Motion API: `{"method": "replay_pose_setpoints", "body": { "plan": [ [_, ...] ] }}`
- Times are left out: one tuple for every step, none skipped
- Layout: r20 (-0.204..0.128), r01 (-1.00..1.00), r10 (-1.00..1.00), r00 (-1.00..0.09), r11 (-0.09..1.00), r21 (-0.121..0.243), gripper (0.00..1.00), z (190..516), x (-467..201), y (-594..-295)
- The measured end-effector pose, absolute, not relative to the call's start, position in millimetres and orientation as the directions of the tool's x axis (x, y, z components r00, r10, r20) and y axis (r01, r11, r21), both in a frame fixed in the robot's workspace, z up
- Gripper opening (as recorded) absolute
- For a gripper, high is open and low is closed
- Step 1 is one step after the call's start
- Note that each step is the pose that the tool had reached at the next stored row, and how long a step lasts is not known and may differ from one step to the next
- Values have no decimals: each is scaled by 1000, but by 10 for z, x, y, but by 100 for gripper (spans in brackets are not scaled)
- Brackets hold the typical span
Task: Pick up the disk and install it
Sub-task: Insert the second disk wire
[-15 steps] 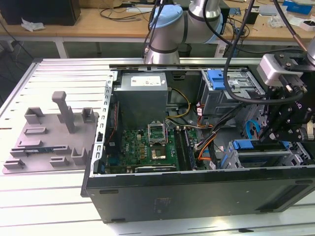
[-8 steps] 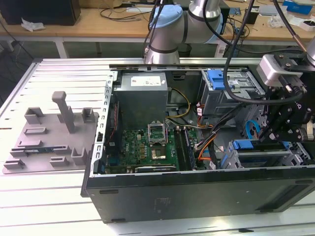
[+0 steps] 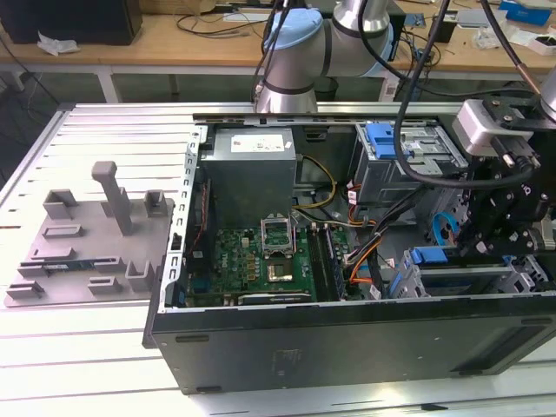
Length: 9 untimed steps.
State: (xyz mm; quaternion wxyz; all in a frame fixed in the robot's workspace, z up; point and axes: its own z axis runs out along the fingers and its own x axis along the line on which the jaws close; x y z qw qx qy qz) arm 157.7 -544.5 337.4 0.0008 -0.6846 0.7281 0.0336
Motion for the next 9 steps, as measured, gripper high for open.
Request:
{"method": "replay_pose_setpoints", "body": {
  "plan": [
    [-46, -997, -997, -63, 60, 48, 29, 3381, 1577, -5445],
    [-46, -997, -997, -63, 60, 48, 29, 3387, 1577, -5445],
    [-46, -997, -997, -63, 60, 48, 36, 3416, 1576, -5445],
    [-46, -997, -997, -63, 60, 48, 36, 3461, 1577, -5444],
    [-46, -997, -997, -63, 60, 48, 36, 3545, 1576, -5438],
    [-46, -997, -997, -63, 60, 48, 36, 3574, 1576, -5436],
    [-46, -997, -997, -62, 60, 48, 36, 3606, 1576, -5432],
    [-45, -997, -997, -62, 60, 47, 36, 3647, 1574, -5426],
    [-44, -997, -997, -62, 60, 47, 36, 3671, 1570, -5422]
  ]
}}
